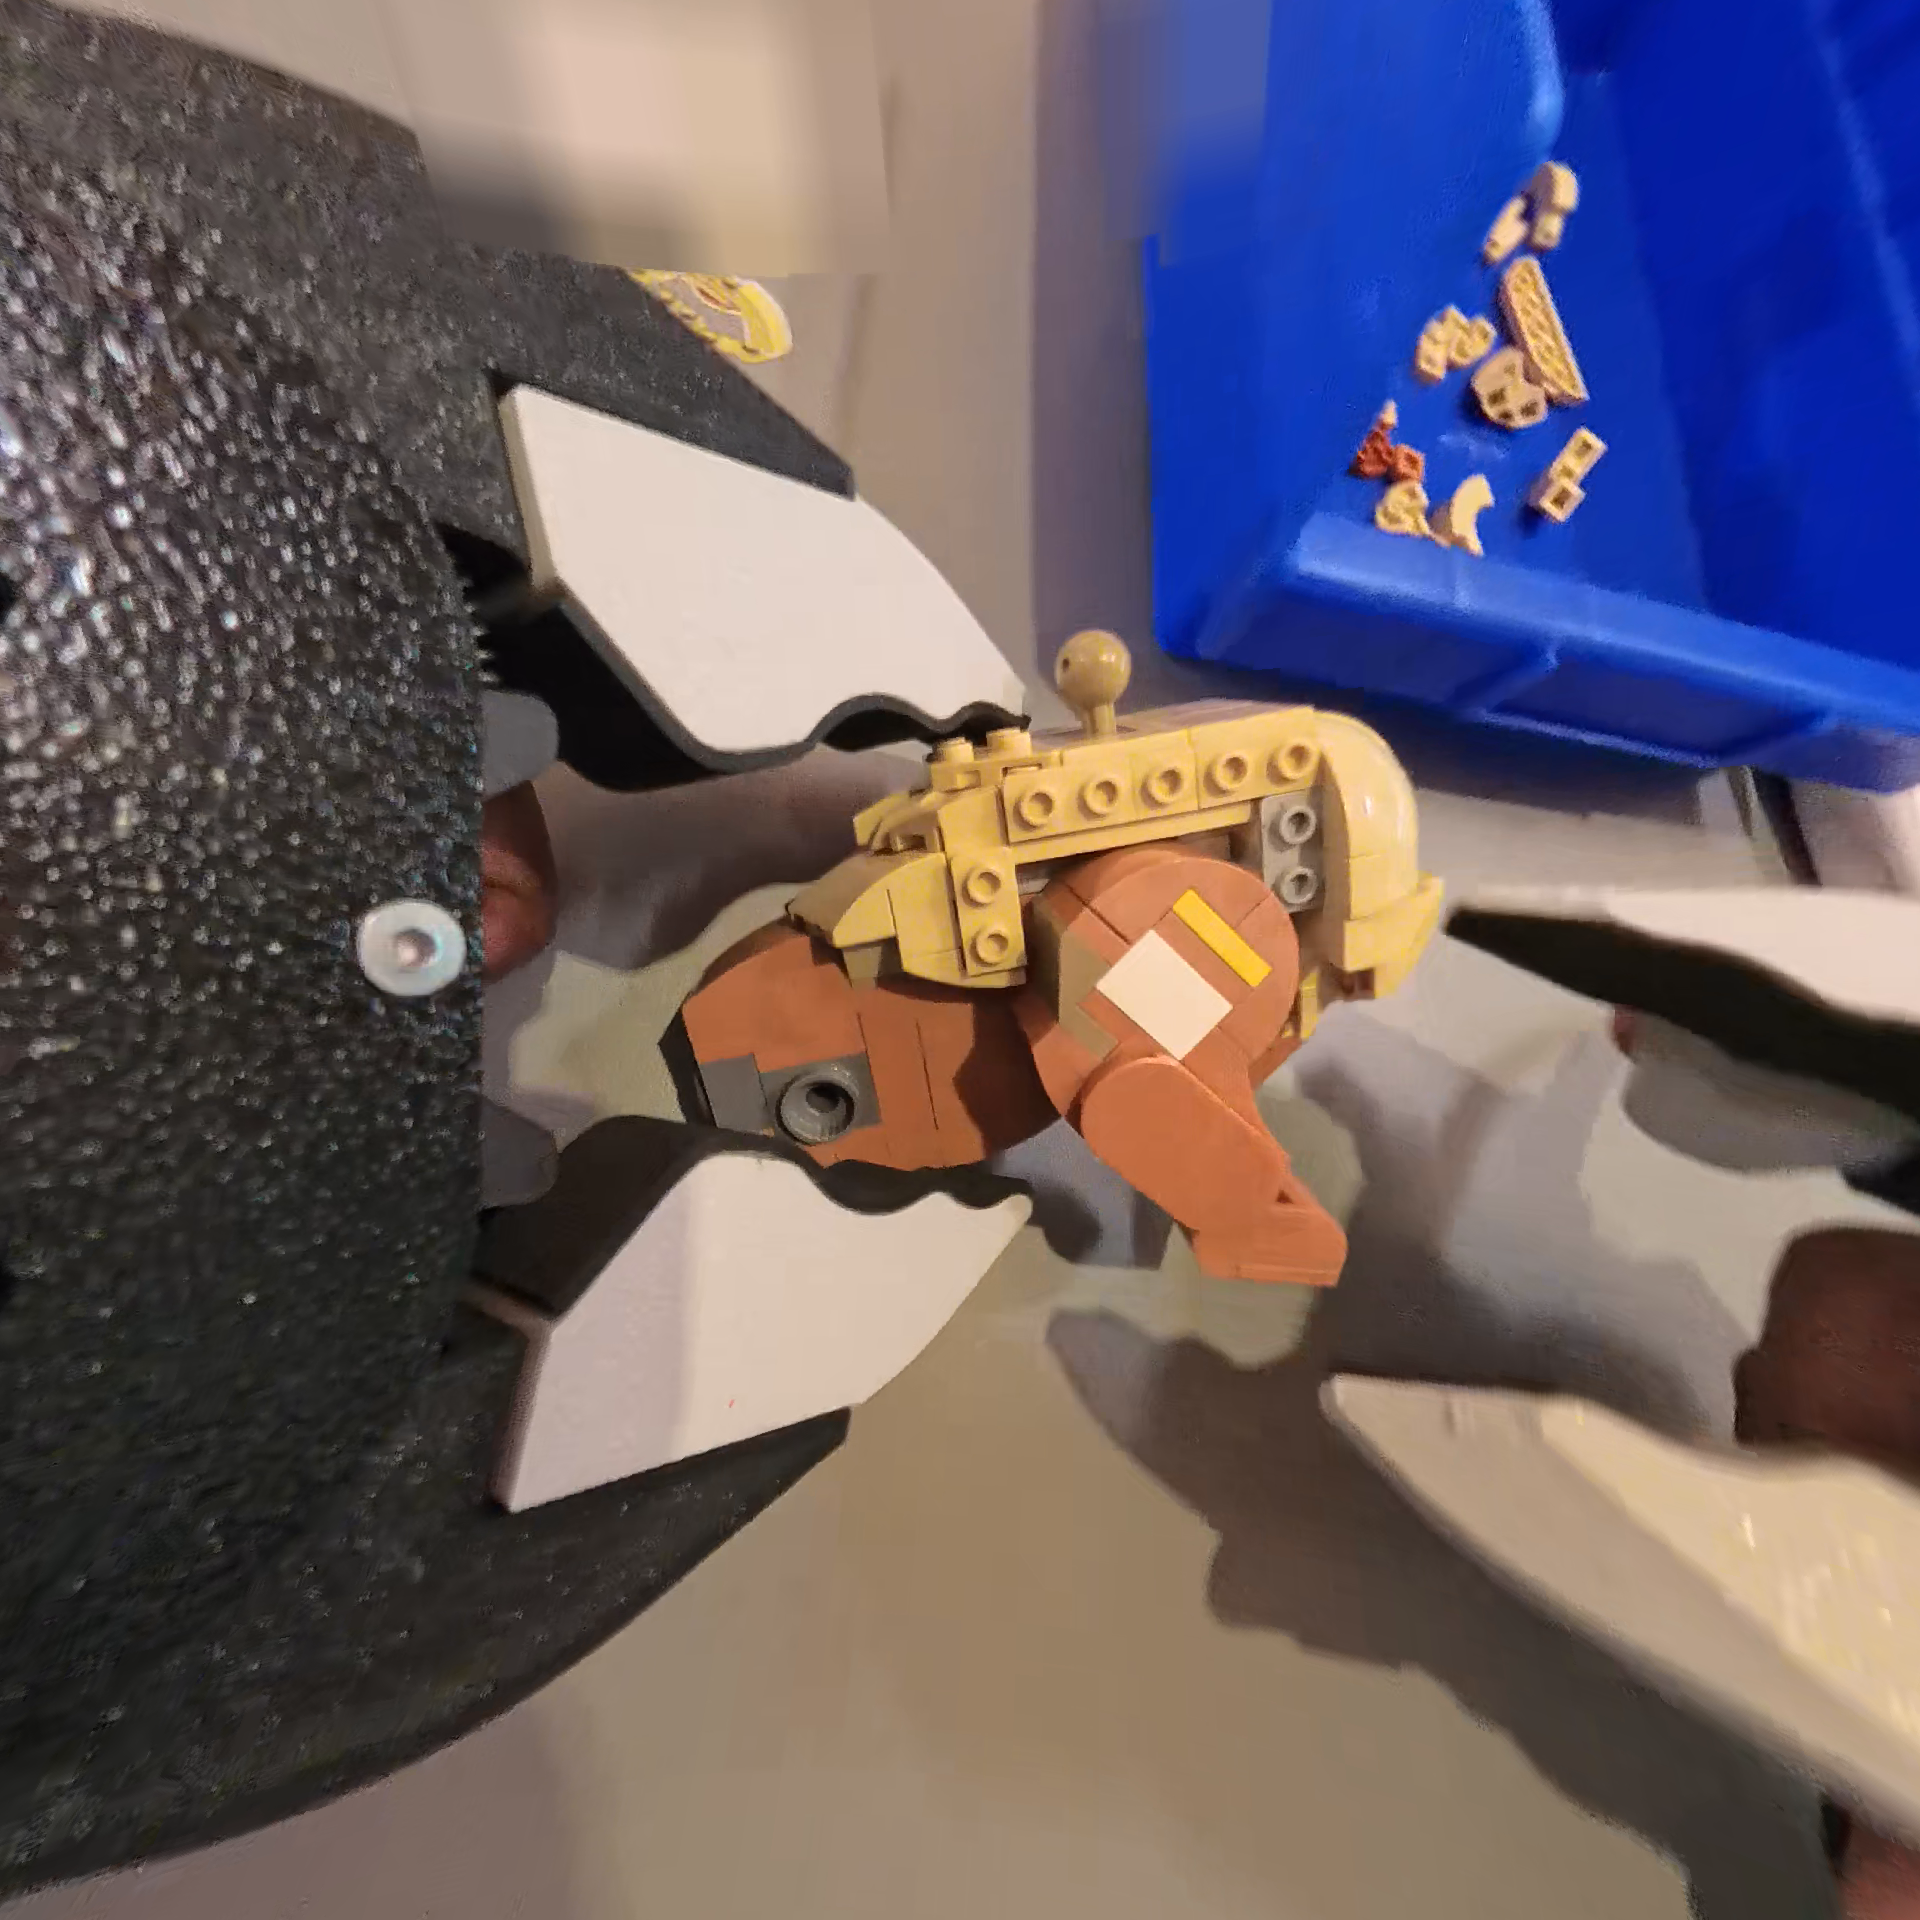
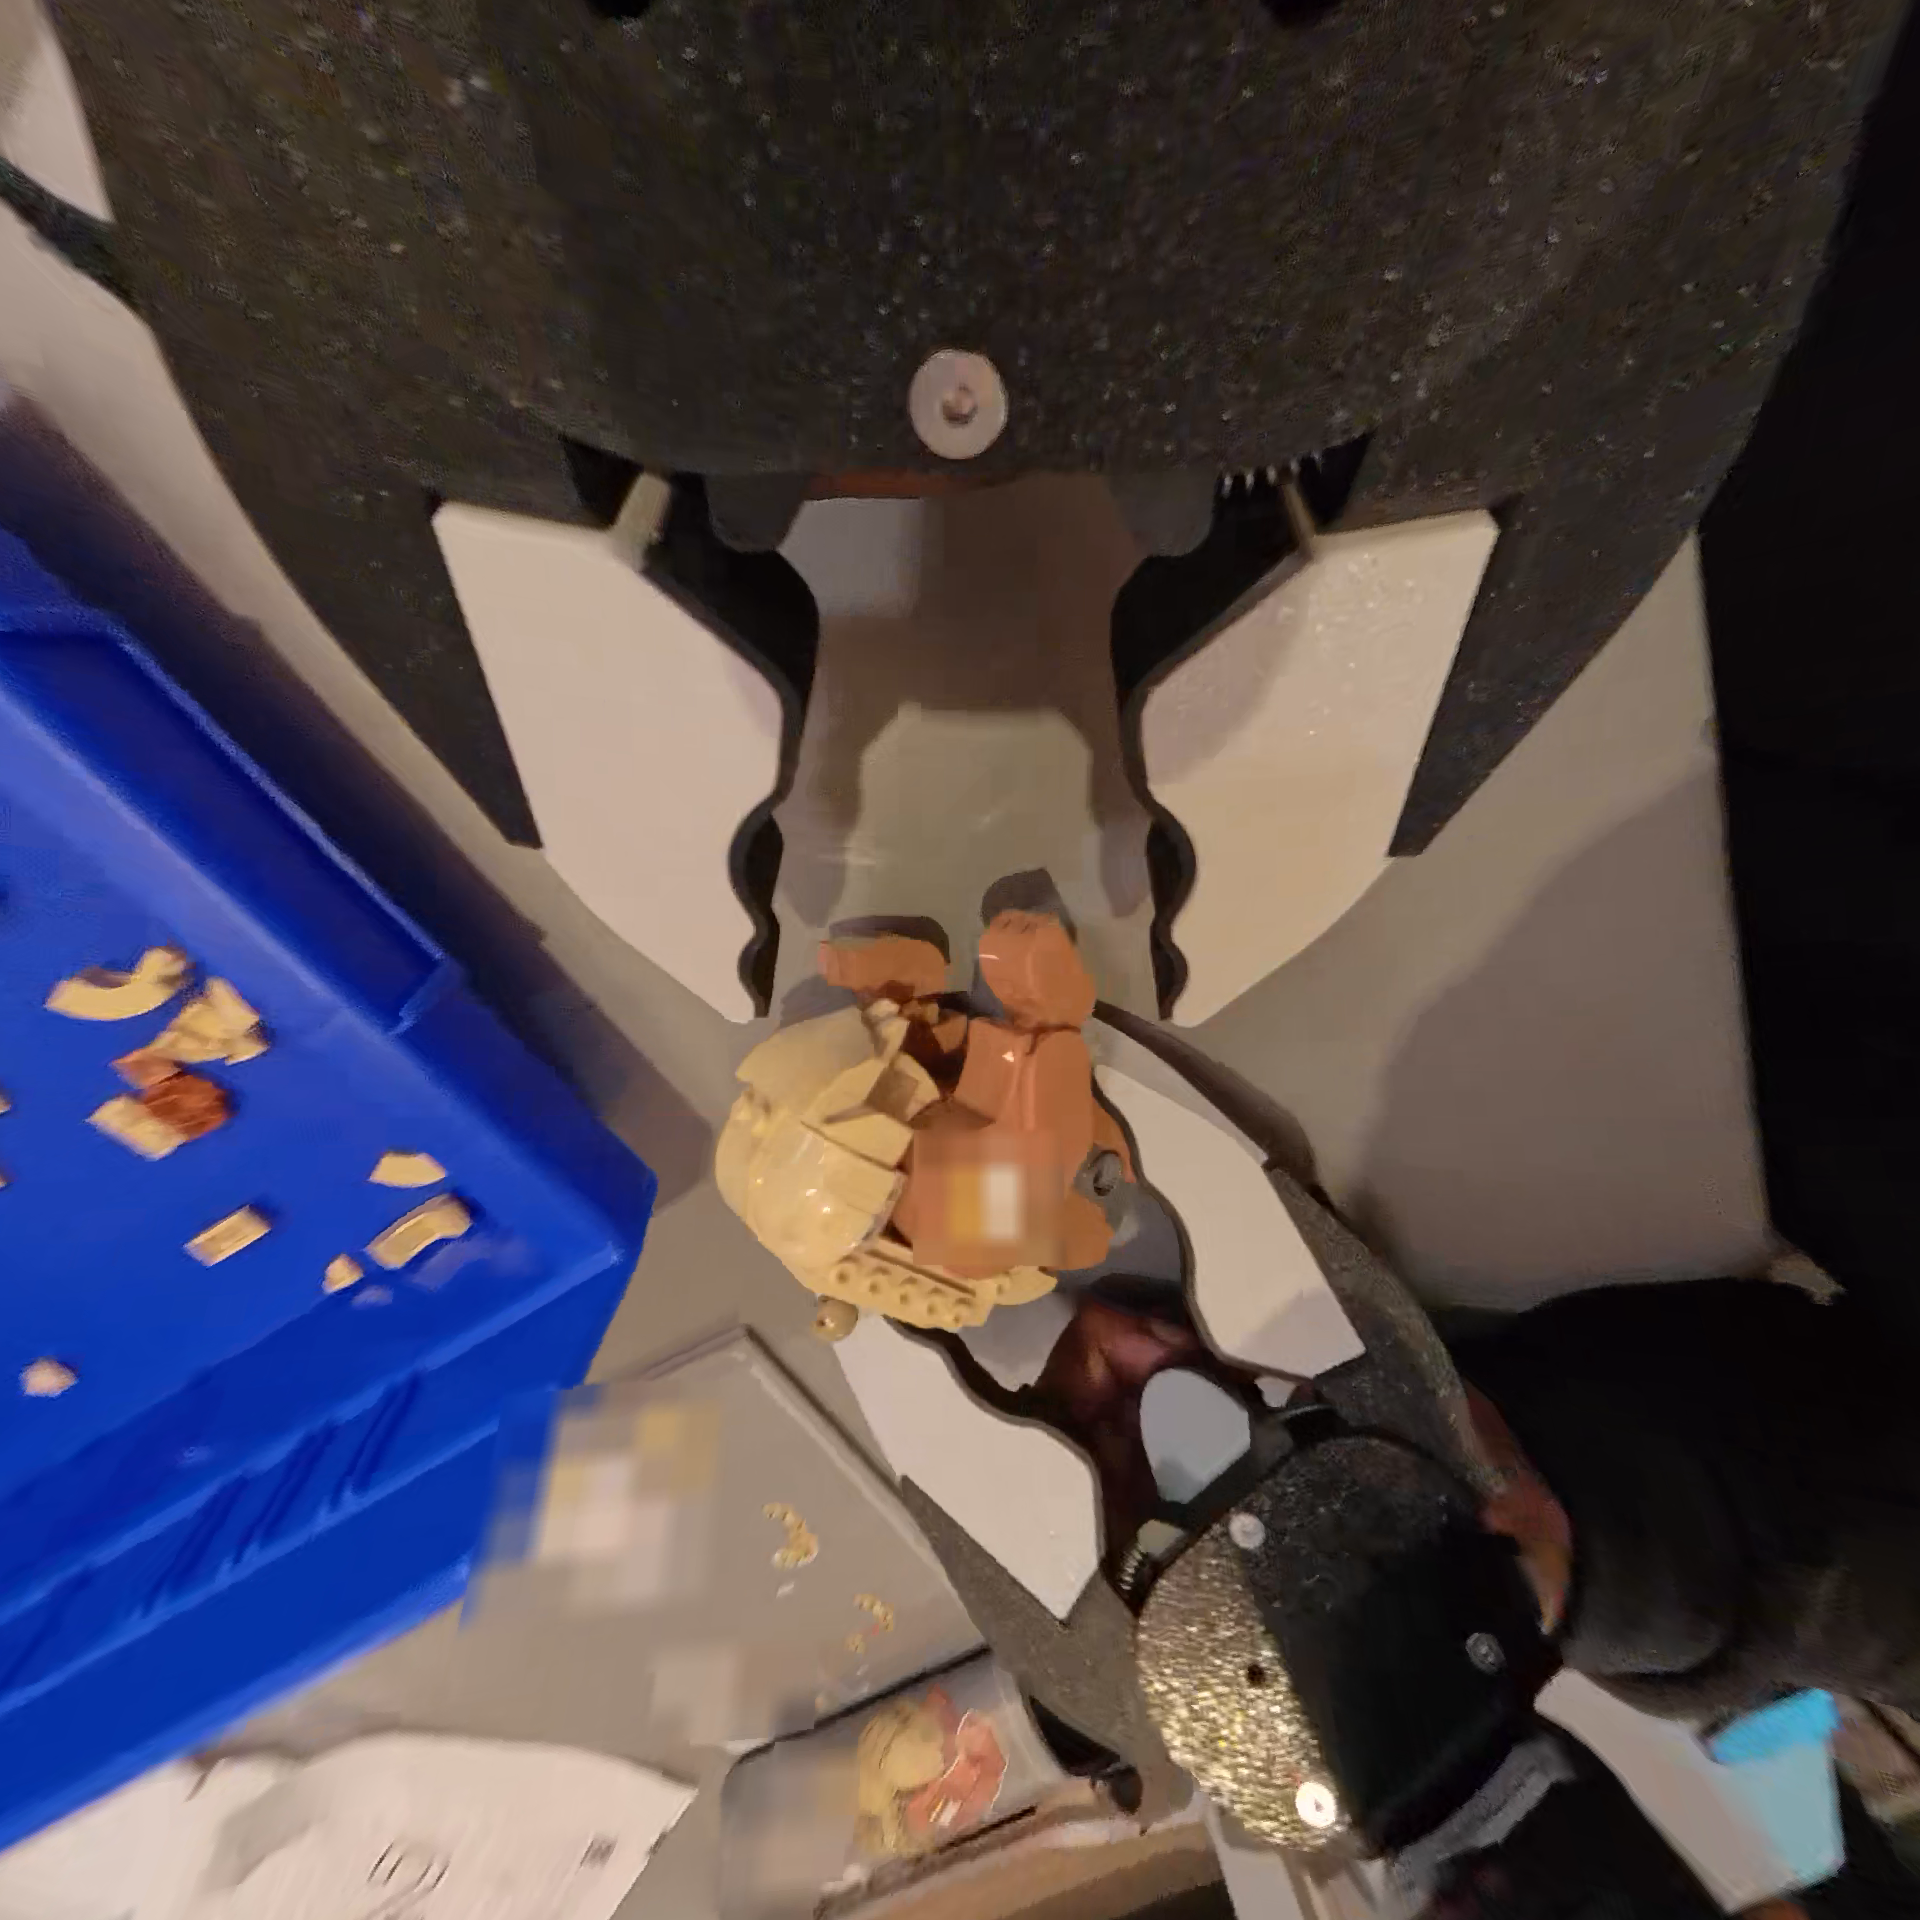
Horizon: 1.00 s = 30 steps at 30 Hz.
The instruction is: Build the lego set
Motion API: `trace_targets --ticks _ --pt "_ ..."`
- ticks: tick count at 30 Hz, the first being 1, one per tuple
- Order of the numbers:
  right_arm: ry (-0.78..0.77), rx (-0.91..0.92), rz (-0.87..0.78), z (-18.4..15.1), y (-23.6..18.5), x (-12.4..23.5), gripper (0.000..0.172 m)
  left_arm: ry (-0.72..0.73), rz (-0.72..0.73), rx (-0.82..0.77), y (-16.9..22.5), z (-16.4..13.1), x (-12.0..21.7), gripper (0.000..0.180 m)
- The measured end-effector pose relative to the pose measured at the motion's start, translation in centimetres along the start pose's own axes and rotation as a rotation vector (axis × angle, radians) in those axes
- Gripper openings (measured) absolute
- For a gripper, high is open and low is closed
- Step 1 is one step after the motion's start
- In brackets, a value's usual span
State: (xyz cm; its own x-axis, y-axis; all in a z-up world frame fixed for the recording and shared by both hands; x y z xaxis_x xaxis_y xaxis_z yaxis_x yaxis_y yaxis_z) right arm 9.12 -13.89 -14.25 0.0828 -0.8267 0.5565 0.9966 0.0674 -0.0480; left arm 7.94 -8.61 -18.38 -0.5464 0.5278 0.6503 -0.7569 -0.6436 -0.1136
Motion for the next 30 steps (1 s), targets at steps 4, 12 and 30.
trace_targets --ticks 4,12,30 --pt "0.047 0.156 -0.121 0.3 -1.3 -0.2 0.052 0.003 0.012 0.065 -0.4 -0.1 0.1 0.078" --pt "-0.001 0.313 -0.295 0.1 -1.4 -2.0 0.032 -0.001 0.011 0.077 -0.3 -0.1 0.2 0.078" --pt "-0.096 0.535 -0.289 0.1 -1.5 -1.9 0.017 -0.017 0.005 0.009 -0.2 -0.3 0.3 0.077"
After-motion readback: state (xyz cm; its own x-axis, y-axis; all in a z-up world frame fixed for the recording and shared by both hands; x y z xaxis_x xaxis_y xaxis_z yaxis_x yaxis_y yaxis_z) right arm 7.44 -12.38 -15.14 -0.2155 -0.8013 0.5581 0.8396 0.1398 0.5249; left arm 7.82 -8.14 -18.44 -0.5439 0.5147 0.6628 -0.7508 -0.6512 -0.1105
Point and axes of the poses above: each gripper's, where its closed fingertips meet, x back along the fingers, z out of its top, y = z × x across the jaws, the point moved 1 cm from there along x, back along the fingers, and after that the axes turned 7 degrees about -z, right-handed, at the moved point
